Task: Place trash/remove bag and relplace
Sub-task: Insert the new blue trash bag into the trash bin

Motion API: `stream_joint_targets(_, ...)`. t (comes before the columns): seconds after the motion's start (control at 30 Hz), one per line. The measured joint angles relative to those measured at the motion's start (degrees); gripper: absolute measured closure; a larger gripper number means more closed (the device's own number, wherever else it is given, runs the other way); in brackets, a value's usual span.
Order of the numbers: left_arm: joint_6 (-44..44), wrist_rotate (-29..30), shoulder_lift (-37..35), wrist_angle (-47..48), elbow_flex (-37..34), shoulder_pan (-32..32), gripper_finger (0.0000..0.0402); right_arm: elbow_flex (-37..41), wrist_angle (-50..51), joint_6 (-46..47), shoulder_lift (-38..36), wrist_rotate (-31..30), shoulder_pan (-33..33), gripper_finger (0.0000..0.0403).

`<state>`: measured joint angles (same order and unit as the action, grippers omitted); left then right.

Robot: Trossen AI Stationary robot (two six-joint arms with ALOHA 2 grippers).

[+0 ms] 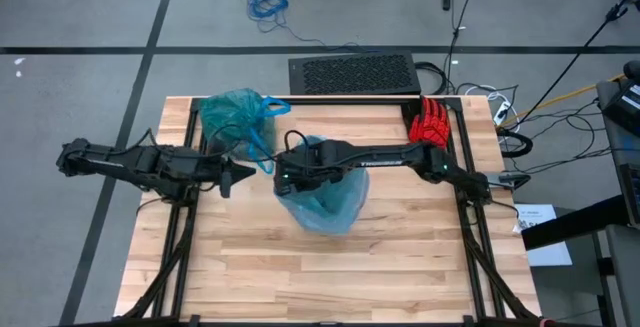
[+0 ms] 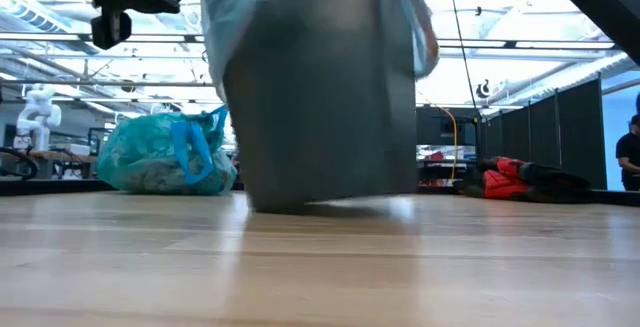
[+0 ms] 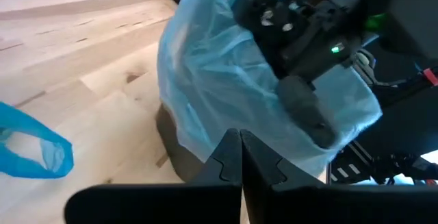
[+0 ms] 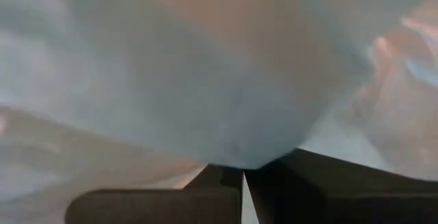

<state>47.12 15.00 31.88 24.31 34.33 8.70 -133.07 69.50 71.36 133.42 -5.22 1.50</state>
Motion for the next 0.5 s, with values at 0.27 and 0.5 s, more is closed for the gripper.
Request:
stream_joint_targets(0.27, -0.01, -0.07, -2.67, 2.39, 0.0, -0.01, 0.0402, 0.3, 1.41, -0.29, -0.27, 0.16, -0.38, 0.0403)
stream_joint_targets(0.5, -0.03, -0.07, -3.61, 2.17, 0.0, 0.01, 0.0402, 0.58, 4.69, -1.56, -3.38, 0.62, -0.26, 0.0403)
